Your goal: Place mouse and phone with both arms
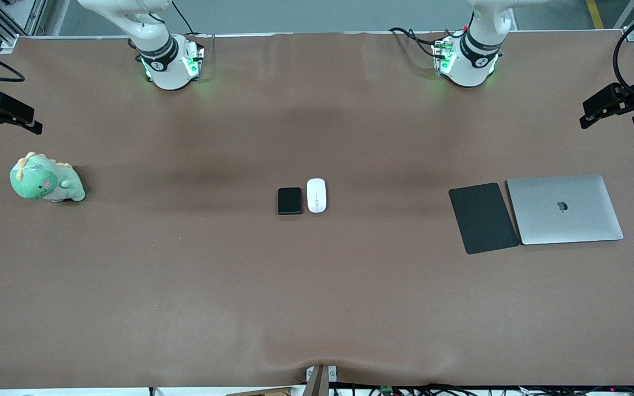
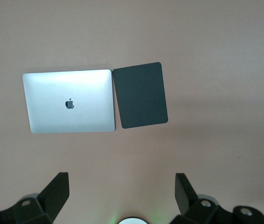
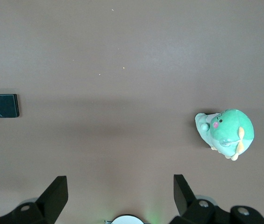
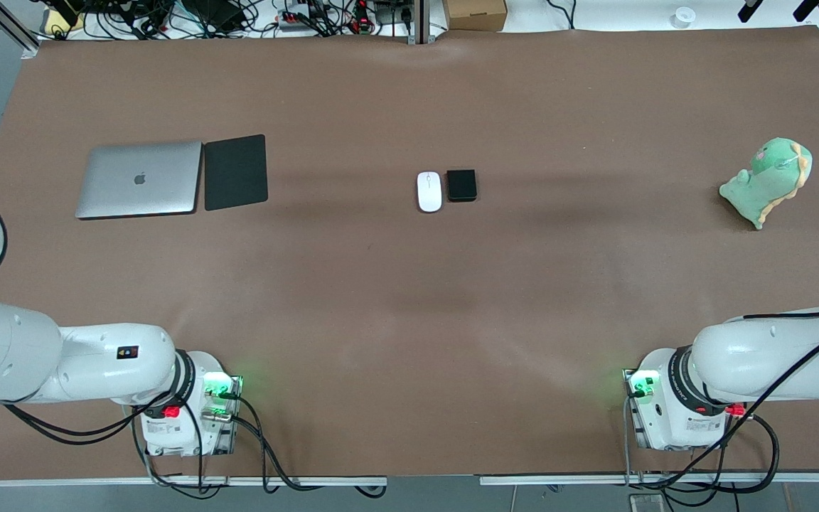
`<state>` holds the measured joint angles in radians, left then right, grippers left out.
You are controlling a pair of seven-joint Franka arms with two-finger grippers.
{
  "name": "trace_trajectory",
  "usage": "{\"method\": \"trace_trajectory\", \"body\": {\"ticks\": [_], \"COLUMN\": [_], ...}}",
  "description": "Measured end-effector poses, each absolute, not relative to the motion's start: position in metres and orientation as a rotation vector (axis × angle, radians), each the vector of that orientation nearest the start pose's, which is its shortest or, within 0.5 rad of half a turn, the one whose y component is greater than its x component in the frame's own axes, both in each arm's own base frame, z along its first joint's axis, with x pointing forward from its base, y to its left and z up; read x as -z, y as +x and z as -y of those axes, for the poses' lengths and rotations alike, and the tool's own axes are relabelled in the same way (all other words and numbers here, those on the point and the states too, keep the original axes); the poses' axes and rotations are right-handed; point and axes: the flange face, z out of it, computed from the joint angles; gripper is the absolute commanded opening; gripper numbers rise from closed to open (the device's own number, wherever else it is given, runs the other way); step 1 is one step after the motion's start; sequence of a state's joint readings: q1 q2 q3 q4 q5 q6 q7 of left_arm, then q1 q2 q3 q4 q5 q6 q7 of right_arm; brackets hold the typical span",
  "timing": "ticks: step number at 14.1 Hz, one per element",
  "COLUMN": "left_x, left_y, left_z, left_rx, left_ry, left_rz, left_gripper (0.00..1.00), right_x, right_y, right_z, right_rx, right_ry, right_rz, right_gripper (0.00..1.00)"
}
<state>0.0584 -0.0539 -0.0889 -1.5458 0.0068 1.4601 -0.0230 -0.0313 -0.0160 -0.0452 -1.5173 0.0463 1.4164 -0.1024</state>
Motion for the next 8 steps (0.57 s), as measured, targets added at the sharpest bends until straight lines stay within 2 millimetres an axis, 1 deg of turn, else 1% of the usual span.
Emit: {"method": "trace_trajectory", "body": {"ticks": [4,6,7,8], "left_x": [-0.652,-0.648,-0.643,-0.635], "left_y": [0.529,0.535,0.539,0.544], "left_z": [0.017,0.017,0.019,0.025], "left_rx": [-0.061,-0.069,-0.083,-0.107], "left_ry": [-3.129,-3.130,-3.131,-3.131], "left_rz": [-0.011,-0.013,-0.019,-0.037], "left_gripper": [1.00,1.00,1.00,1.00], "right_x": [-0.645,-0.645,-0.645,-0.645], "right_y": [0.532,0.532,0.533,0.533], "right_z": [0.035,0.032,0.029,0.025], "right_rx": [-0.124,-0.124,-0.124,-0.124], "right_ry": [-3.085,-3.083,-3.082,-3.081], "right_rz": [0.050,0.057,0.065,0.077], "right_gripper": [1.00,1.00,1.00,1.00]}}
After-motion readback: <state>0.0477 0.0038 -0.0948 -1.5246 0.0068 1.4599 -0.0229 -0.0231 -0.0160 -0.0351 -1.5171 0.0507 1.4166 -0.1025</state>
